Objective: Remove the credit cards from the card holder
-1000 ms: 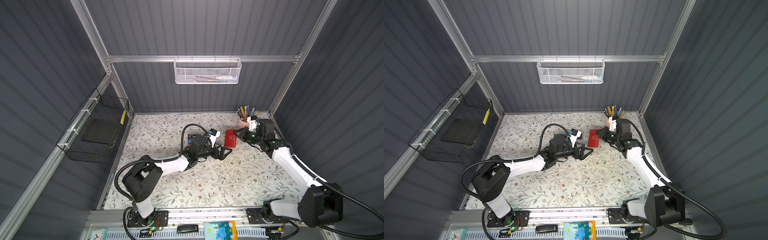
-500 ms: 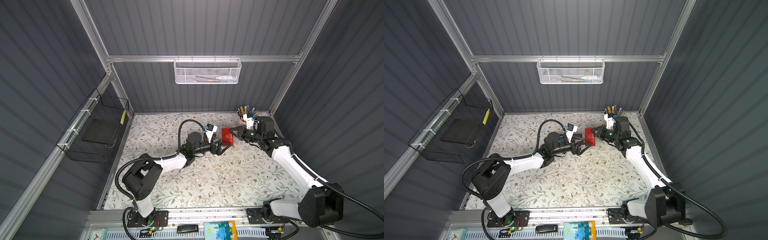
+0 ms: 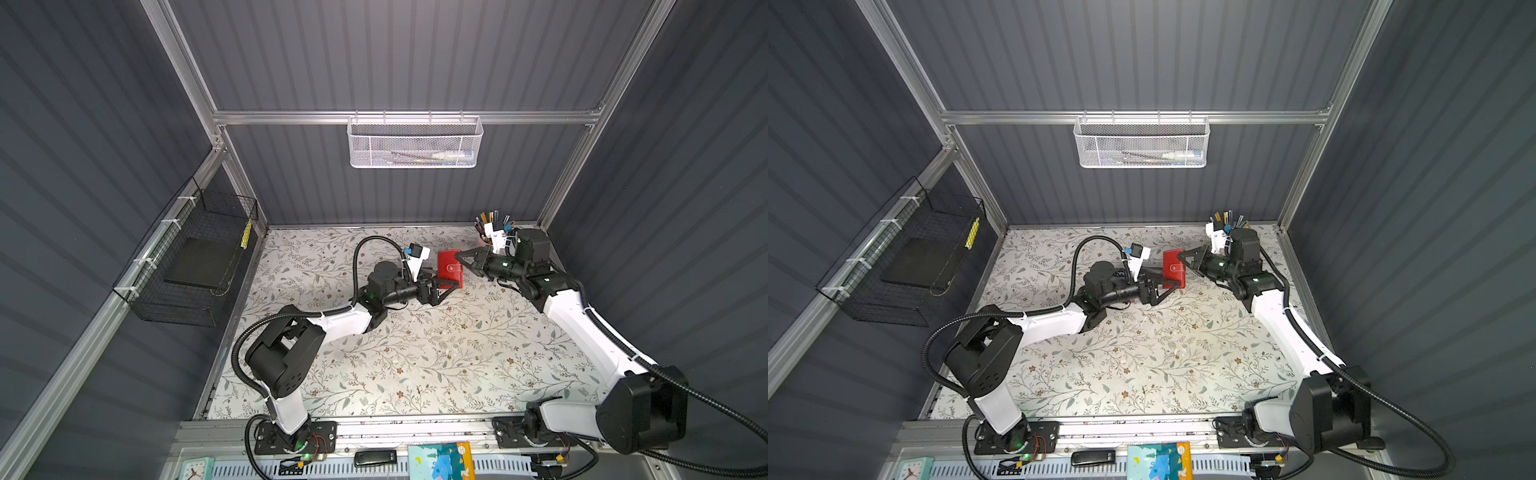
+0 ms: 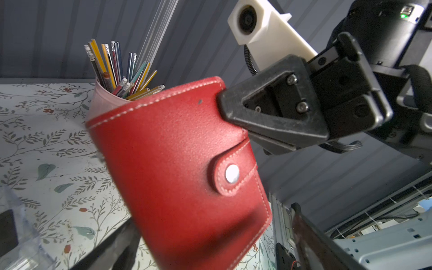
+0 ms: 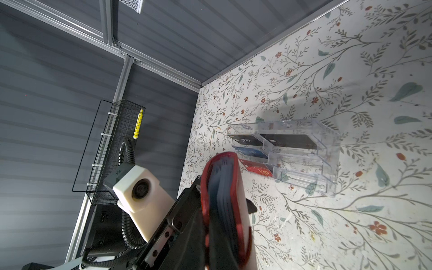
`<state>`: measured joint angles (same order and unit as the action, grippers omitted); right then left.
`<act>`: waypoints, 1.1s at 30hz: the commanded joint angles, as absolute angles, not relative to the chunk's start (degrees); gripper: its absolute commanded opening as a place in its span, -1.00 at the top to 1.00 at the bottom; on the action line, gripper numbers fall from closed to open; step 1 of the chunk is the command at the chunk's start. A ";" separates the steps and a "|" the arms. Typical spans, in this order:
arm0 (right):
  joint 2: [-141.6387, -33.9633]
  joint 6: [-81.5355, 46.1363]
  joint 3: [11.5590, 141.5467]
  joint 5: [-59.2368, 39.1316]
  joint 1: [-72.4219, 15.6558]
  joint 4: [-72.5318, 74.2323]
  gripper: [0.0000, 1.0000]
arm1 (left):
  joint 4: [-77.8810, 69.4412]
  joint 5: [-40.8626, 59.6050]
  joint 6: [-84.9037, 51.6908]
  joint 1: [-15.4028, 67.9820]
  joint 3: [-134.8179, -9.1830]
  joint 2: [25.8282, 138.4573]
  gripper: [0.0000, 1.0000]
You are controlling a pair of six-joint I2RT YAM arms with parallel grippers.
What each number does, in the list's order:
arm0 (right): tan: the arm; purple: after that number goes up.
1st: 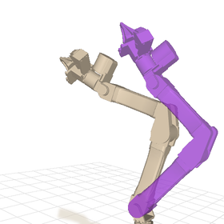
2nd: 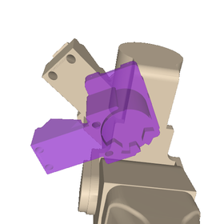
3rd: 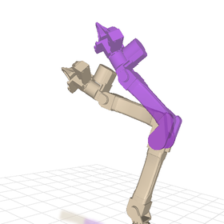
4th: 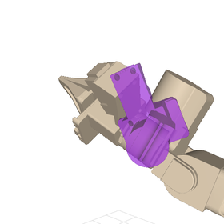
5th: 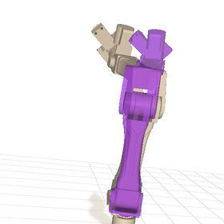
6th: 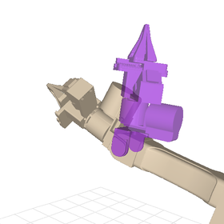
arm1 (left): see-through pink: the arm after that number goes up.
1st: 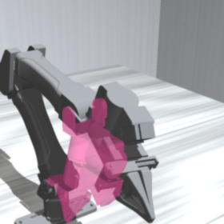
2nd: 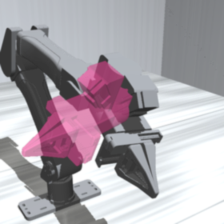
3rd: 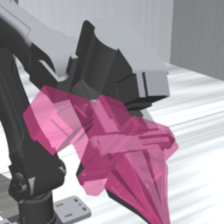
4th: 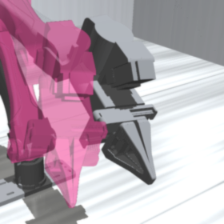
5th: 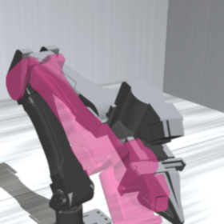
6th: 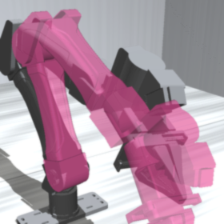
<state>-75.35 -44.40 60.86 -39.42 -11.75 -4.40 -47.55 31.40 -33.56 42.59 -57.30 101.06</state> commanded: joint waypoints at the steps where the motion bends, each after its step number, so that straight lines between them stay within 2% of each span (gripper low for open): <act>1: -76.88 -44.84 62.21 -41.43 -12.04 -1.96 1.00 | -53.11 34.33 -35.92 42.39 -59.02 102.36 -0.99; 4: -77.67 -45.54 61.44 -41.69 -12.13 -0.22 1.00 | -56.33 35.41 -38.32 42.44 -58.75 103.34 -0.94; 6: -78.08 -44.69 61.44 -40.63 -12.13 -0.85 1.00 | -56.86 35.33 -38.38 42.45 -58.09 103.19 -0.84; 14: -79.82 -42.57 61.00 -39.51 -12.09 -1.48 1.00 | -53.68 34.56 -35.57 42.40 -56.71 100.36 -0.30; 23: -79.54 -40.64 60.21 -39.66 -12.02 -1.48 1.00 | -48.88 32.36 -31.53 42.42 -55.59 96.66 -0.29; 33: -77.25 -40.43 56.35 -41.28 -12.04 2.96 1.00 | -45.99 31.31 -29.74 42.45 -55.96 95.61 -0.15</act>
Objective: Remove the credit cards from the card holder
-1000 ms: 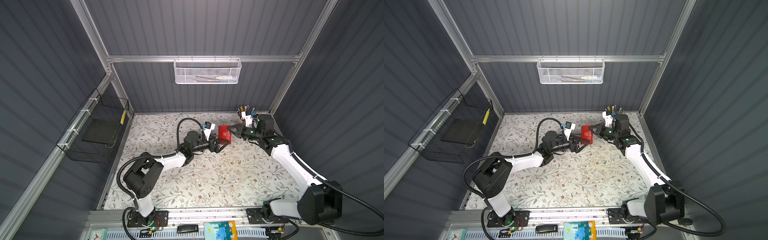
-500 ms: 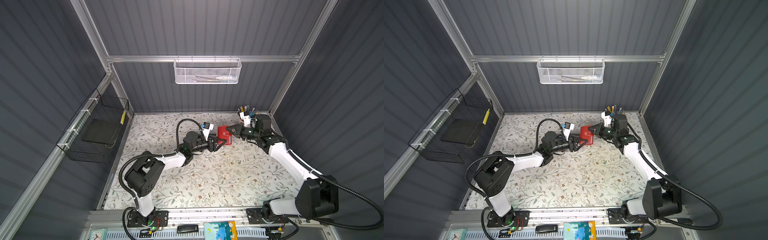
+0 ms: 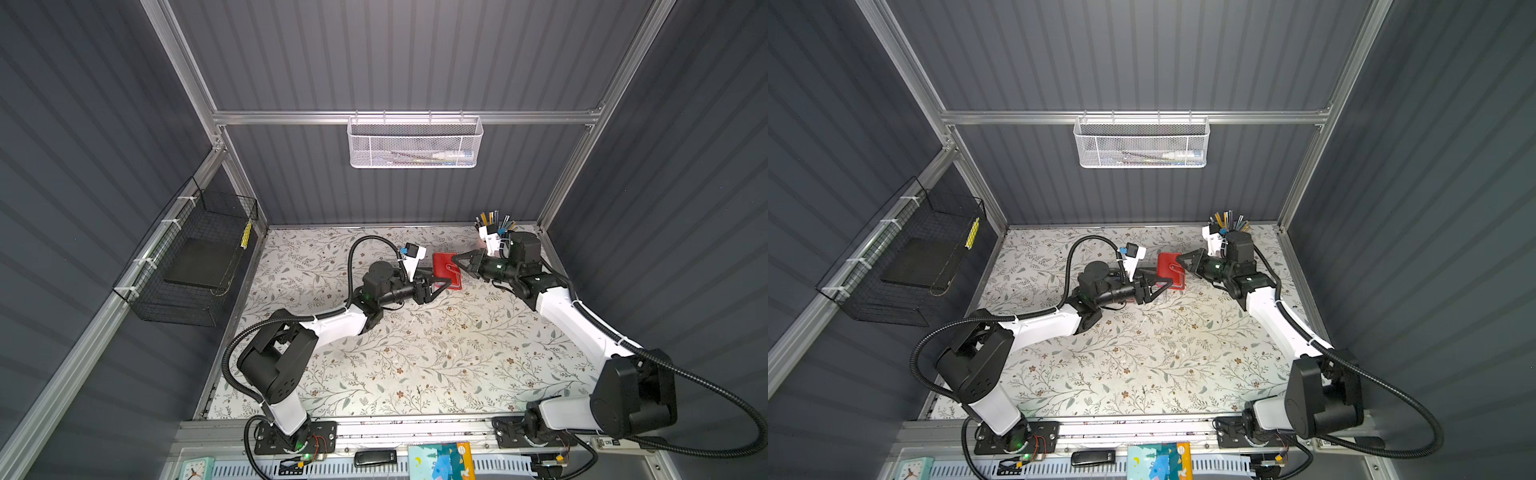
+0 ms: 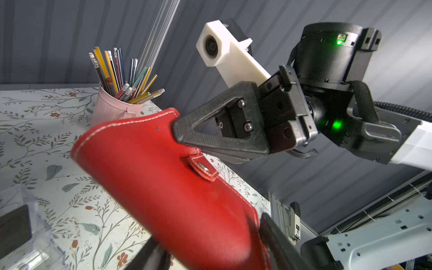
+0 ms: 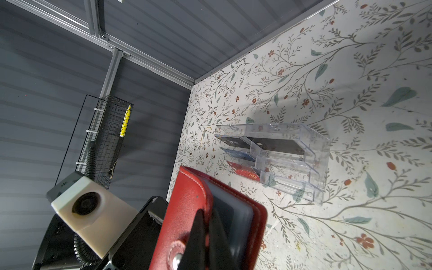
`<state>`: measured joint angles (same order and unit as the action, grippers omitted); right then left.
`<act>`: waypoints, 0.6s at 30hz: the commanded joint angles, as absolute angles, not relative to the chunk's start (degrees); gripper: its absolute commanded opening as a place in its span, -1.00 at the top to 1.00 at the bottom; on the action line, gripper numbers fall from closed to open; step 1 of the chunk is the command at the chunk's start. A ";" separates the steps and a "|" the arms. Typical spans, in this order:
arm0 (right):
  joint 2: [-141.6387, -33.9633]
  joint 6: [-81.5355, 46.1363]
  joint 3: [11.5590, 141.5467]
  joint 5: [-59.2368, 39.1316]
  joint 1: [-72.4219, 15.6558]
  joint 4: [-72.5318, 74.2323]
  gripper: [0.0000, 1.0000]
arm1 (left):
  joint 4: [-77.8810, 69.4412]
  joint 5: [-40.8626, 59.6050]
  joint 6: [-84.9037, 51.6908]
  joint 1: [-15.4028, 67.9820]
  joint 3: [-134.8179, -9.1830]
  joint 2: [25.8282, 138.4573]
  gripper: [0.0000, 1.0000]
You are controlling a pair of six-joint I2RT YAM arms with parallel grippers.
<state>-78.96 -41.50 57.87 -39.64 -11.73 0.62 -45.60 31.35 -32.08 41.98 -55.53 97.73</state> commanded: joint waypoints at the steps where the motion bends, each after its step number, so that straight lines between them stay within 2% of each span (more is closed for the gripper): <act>1: -76.91 -40.43 55.98 -41.33 -12.04 3.39 1.00 | -45.73 31.29 -29.71 42.40 -56.10 95.71 -0.13; 5: -75.71 -39.99 54.64 -41.49 -12.04 5.20 1.00 | -44.85 30.81 -29.61 42.45 -56.18 95.80 -0.06; 12: -73.71 -38.61 52.60 -42.04 -12.13 7.88 1.00 | -42.96 29.62 -29.89 42.45 -56.62 95.63 -0.30; 15: -73.22 -37.98 52.17 -42.11 -12.13 8.27 1.00 | -42.20 28.99 -30.31 42.43 -57.08 95.68 -0.28; 18: -73.04 -37.25 51.86 -42.13 -12.16 8.25 1.00 | -42.57 29.05 -30.67 42.45 -57.37 95.80 -0.17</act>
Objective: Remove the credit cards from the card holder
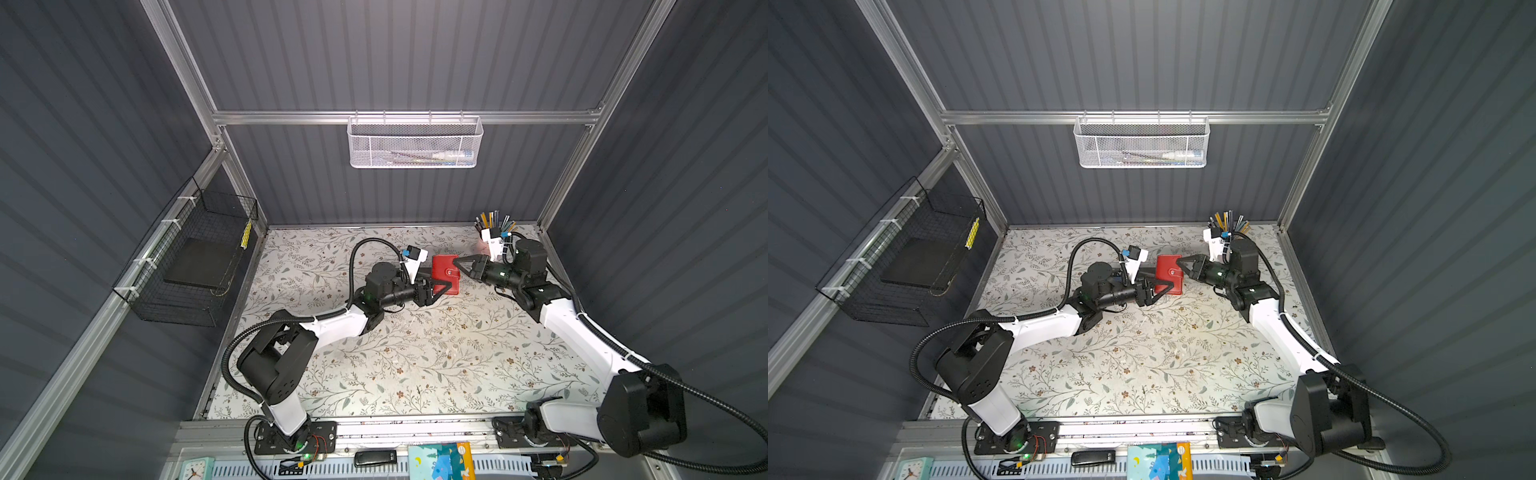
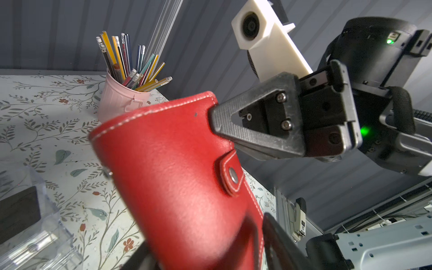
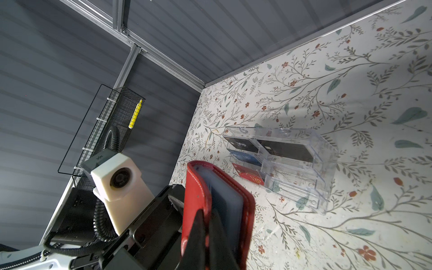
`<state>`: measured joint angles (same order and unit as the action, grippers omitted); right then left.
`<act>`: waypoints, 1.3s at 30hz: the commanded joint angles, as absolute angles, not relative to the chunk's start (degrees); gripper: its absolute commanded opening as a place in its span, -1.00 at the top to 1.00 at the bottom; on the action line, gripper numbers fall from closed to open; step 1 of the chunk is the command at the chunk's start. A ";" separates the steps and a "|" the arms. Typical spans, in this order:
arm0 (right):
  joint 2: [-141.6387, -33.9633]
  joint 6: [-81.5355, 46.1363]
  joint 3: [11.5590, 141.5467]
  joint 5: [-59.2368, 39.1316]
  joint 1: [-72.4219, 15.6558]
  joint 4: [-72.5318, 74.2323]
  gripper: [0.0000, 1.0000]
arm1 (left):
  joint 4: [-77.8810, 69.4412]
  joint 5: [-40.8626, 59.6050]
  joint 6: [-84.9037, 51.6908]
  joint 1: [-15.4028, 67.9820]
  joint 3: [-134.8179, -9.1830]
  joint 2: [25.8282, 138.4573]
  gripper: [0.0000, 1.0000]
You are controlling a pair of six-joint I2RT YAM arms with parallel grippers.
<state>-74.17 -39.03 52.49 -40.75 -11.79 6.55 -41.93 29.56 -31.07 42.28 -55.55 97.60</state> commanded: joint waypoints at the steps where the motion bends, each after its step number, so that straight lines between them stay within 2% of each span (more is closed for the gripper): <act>1: -72.95 -37.02 51.62 -42.26 -12.21 8.32 1.00 | -42.75 29.05 -30.76 42.42 -57.33 95.80 -0.12; 8: -72.87 -35.87 51.07 -42.22 -12.30 8.48 1.00 | -43.42 29.52 -30.87 42.38 -57.36 95.45 0.12; 13: -72.61 -35.12 50.81 -41.89 -12.57 8.41 1.00 | -43.57 29.88 -31.11 42.44 -57.31 95.62 0.41; 18: -71.51 -34.46 50.73 -39.99 -12.74 6.93 1.00 | -43.26 29.89 -31.47 42.44 -57.11 95.37 0.51; 21: -70.98 -34.18 51.44 -37.80 -12.81 4.26 0.74 | -42.15 29.24 -31.09 42.44 -56.82 94.71 0.55; 23: -70.36 -33.57 52.43 -35.73 -12.92 1.07 0.41 | -40.38 28.19 -30.50 42.42 -56.84 94.46 0.61; 26: -68.49 -32.63 53.15 -31.59 -13.04 -3.04 0.05 | -37.62 26.21 -29.04 42.38 -56.90 94.06 0.68; 29: -66.63 -31.70 54.02 -28.46 -13.00 -6.82 -0.13 | -32.48 23.70 -27.07 42.44 -58.03 93.96 0.83; 33: -65.38 -31.21 55.43 -25.17 -13.01 -11.58 -0.25 | -28.10 19.44 -24.69 42.52 -58.37 93.13 0.99; 39: -64.56 -32.09 56.51 -18.01 -15.07 -16.83 -0.61 | -21.08 10.29 -21.76 42.53 -59.33 92.05 1.00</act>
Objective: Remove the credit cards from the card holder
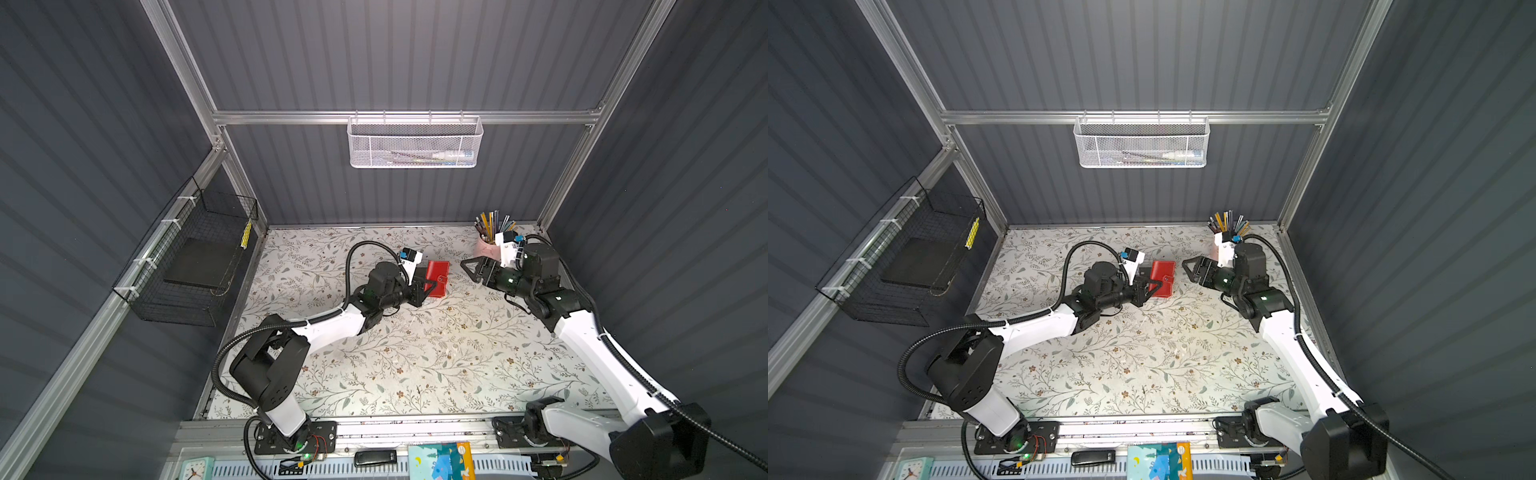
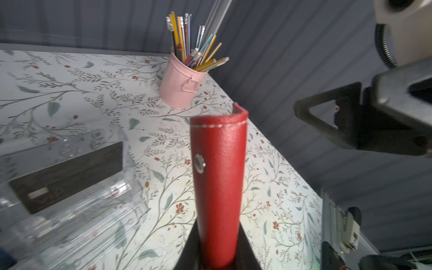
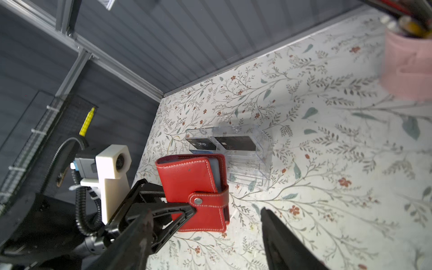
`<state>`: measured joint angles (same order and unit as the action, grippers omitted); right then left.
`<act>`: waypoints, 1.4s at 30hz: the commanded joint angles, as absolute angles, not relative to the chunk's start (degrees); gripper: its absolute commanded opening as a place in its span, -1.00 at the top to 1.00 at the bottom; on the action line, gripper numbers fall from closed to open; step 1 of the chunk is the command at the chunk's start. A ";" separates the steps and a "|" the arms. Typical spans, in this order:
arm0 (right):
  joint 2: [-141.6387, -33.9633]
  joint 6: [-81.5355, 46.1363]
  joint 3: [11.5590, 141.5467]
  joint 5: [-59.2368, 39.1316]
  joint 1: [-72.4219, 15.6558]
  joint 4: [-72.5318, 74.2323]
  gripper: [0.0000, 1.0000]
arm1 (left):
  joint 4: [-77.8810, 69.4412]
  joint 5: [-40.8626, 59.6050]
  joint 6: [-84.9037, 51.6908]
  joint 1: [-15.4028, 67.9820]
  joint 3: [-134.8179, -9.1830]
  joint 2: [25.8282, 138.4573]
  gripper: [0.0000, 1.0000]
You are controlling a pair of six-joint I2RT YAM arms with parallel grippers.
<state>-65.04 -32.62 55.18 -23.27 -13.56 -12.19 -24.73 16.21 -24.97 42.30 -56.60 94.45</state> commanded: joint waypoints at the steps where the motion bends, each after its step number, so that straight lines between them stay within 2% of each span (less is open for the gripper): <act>1: -64.52 -32.10 56.68 -16.53 -16.04 -17.34 -0.72 | -20.22 8.60 -21.63 42.63 -59.15 91.64 1.00; 2: -64.51 -32.44 56.86 -15.29 -17.06 -17.61 -0.81 | -19.63 7.25 -21.17 42.67 -58.97 91.30 1.00; 7: -65.54 -34.69 58.38 -12.70 -20.79 -18.90 -0.82 | -16.52 -0.71 -17.69 45.42 -59.33 89.92 1.00; 12: -69.21 -36.34 59.28 -13.05 -24.12 -17.64 -0.69 | -16.46 -2.74 -16.98 47.54 -59.79 90.26 1.00; 20: -73.98 -37.97 60.29 -13.07 -26.42 -16.19 -0.35 | -17.09 -4.66 -16.68 49.37 -59.58 89.54 1.00; 36: -79.03 -39.54 60.57 -12.33 -28.33 -13.41 -0.07 | -19.86 -4.82 -17.85 50.18 -59.60 89.85 1.00; 42: -79.97 -39.64 60.28 -11.09 -28.38 -12.87 0.12 | -20.52 -4.57 -18.19 50.36 -59.51 89.83 1.00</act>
<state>-79.07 -39.70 58.96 -12.60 -28.03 -13.47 -16.73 -4.60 -18.04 49.65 -57.71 91.72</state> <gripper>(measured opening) 0.454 0.182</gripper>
